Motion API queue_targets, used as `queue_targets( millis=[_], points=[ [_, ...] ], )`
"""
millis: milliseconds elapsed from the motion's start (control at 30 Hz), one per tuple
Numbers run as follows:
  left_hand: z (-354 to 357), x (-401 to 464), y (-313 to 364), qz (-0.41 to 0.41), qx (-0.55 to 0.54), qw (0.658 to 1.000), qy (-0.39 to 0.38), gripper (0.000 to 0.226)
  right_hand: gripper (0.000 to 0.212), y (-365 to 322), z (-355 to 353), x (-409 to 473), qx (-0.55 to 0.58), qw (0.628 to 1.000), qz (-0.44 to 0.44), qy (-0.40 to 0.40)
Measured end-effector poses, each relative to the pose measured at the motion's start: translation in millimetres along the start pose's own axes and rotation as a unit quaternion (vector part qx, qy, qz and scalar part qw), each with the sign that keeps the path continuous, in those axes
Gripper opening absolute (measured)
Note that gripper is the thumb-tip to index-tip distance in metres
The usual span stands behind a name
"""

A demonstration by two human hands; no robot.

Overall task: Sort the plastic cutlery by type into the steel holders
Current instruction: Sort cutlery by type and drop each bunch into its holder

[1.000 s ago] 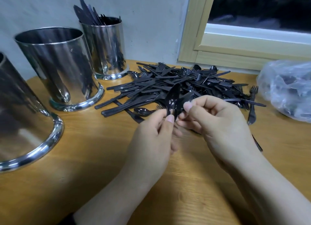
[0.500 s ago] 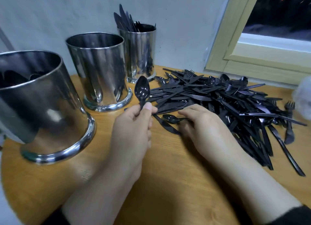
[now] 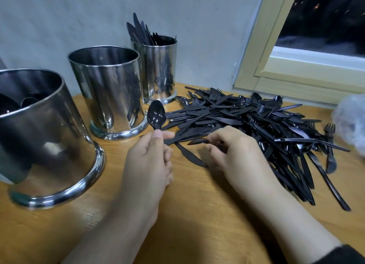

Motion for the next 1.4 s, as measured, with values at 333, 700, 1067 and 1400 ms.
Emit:
queue_targets(
  millis=[333,700,1067,1400],
  points=[
    [59.9,-14.9,10.3,0.122,0.234,0.964,-0.041,0.036,0.027,6.8,-20.9,-20.4,0.442,0.877,0.141,0.123],
    [88.5,-13.9,-20.3,-0.010,0.122,0.987,-0.101,0.030,0.036,80.8,-107.8,-57.7,0.210,0.939,0.147,0.228],
    [102.0,-13.1,-33.8,-0.043,0.077,0.992,-0.088,0.030,0.012,85.8,-81.0,-46.5,-0.045,0.997,0.056,0.003],
    [86.9,-10.9,-34.5,-0.049,0.013,0.998,-0.032,0.032,0.028,62.9,-34.3,-51.2,-0.162,0.978,0.024,-0.126]
  ],
)
Point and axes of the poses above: each hand's wrist, its own x-axis towards the middle knuckle, its own z-axis out of the palm, y = z × x, the point moved 10 cm from there along x, towards the middle knuckle, and after that the axes turned 11 degrees about -z, right-handed, at the moved point
